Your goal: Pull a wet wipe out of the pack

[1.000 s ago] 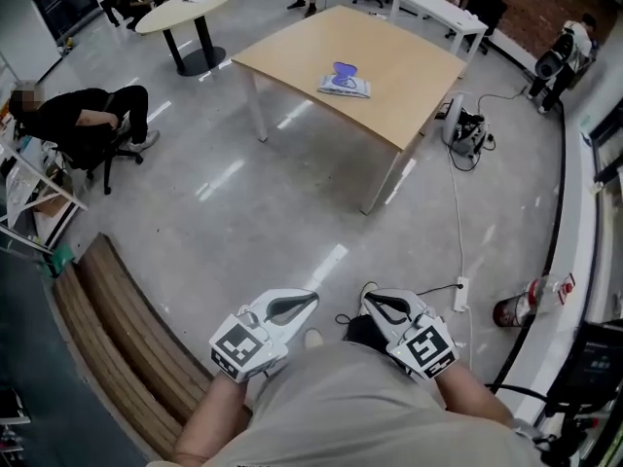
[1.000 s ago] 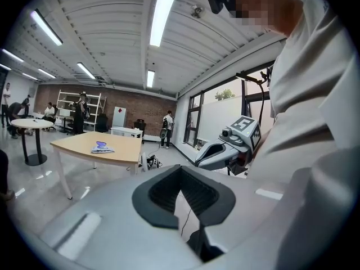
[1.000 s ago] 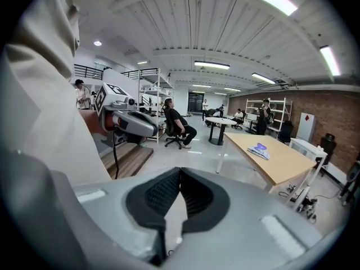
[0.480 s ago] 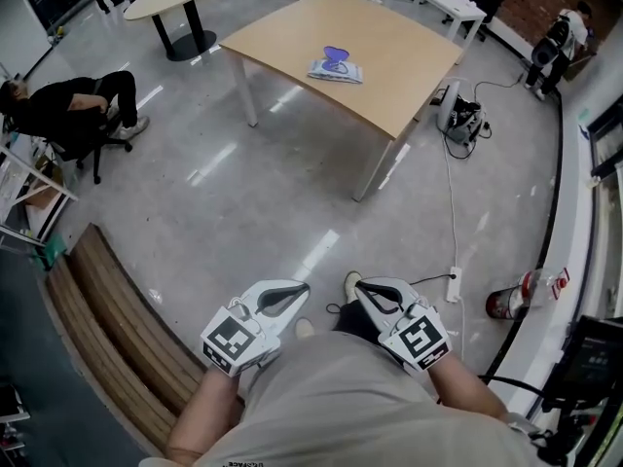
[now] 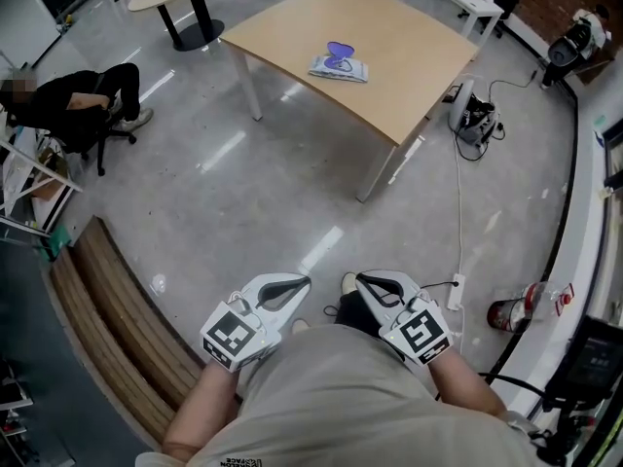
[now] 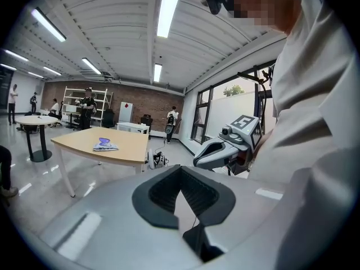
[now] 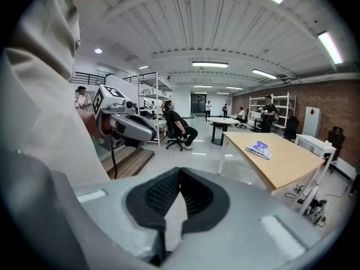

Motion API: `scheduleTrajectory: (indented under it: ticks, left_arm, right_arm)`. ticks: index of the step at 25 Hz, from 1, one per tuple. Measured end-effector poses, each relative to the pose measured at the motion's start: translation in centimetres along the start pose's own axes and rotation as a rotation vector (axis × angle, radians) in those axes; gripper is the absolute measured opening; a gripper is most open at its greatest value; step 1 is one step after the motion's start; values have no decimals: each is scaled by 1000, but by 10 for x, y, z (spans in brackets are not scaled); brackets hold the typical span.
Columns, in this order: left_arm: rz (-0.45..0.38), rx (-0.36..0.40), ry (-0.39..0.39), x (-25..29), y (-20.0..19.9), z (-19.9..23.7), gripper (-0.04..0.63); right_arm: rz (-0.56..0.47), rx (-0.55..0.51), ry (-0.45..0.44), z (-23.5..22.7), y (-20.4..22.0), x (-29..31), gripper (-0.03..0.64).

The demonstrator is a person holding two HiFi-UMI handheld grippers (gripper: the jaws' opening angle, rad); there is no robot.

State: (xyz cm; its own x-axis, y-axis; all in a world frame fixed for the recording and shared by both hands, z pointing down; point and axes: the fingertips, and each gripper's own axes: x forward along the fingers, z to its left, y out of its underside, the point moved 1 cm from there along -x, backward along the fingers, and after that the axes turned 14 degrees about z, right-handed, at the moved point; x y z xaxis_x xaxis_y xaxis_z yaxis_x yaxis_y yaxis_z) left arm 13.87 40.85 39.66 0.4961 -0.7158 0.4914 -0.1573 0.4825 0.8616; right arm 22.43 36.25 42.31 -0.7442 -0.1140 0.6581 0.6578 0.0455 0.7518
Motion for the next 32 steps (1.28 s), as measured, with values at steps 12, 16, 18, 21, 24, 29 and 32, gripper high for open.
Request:
scheduleTrajectory:
  ticks: [12, 16, 18, 21, 24, 29, 32]
  left_arm:
    - [19, -33, -62, 112, -109, 51, 5]
    - [39, -57, -94, 151, -122, 67, 5]
    - [38, -64, -109, 164, -129, 72, 5]
    - [45, -72, -123, 173, -138, 79, 5]
    - [62, -86, -126, 177, -139, 94, 5]
    - [55, -88, -119, 182, -144, 127, 5]
    - [33, -97, -94, 180, -143, 155, 5]
  right_arm:
    - [-31, -48, -94, -155, -14, -4, 3]
    - [-25, -78, -117, -194, 0, 0, 3]
    - [-19, -86, -136, -208, 6, 4, 3]
    - [-18, -91, -156, -223, 7, 7, 3]
    - [-25, -90, -163, -240, -2, 16, 3]
    - [-24, -82, -161, -257, -21, 40, 3]
    - [-17, -94, -133, -266, -38, 57, 3]
